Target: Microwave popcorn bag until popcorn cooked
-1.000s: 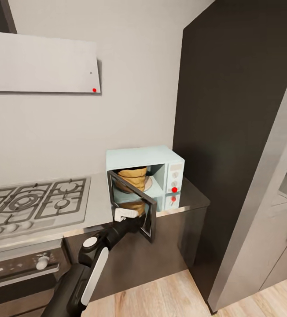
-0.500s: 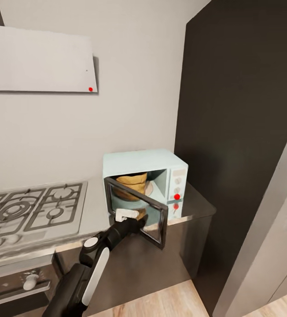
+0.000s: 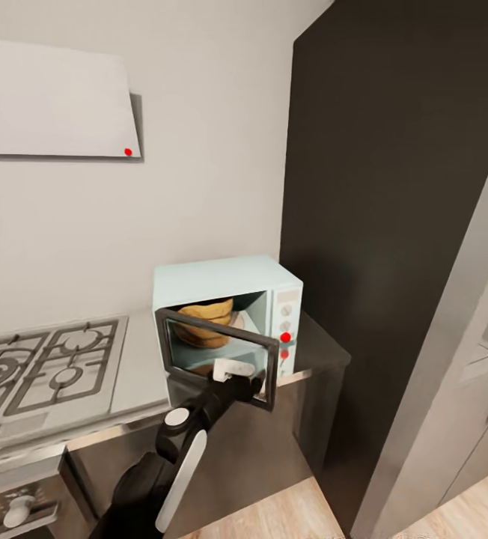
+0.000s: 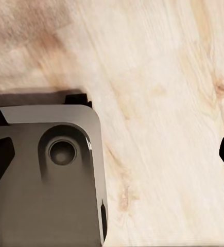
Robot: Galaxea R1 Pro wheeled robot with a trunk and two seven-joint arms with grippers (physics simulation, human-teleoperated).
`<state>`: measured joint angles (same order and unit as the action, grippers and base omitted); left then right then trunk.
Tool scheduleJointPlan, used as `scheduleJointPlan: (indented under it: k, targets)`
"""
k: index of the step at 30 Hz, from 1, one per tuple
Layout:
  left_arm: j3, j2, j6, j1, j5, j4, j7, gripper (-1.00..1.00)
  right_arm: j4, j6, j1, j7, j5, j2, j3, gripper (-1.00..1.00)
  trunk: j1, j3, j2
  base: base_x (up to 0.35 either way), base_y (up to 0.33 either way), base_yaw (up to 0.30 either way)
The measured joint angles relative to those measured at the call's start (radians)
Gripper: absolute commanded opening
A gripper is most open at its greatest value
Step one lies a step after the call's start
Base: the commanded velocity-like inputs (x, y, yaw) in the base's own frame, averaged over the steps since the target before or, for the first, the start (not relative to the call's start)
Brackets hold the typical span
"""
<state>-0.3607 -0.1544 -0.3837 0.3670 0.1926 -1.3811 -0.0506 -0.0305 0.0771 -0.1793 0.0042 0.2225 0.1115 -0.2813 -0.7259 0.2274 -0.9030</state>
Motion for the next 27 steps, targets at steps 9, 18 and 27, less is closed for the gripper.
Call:
scheduleJointPlan:
  k: [9,18,27]
  targets:
    - [0.037,-0.006,-0.002,0.000,-0.012,0.000,0.090,1.00,0.000,0.000,0.000,0.000,0.000,0.000,0.000,1.00,0.000,-0.003,0.000,0.033,0.000,-0.184]
    - [0.000,-0.007,-0.001,0.000,0.003,0.000,0.087,1.00,0.000,0.000,0.000,0.000,0.000,0.000,0.000,1.00,0.000,-0.003,0.000,0.254,0.000,-0.002]
    - [0.001,-0.007,-0.001,0.000,0.001,0.000,0.088,1.00,0.000,-0.003,0.000,0.000,0.000,0.000,0.000,1.00,0.000,-0.003,0.000,0.209,0.000,0.000]
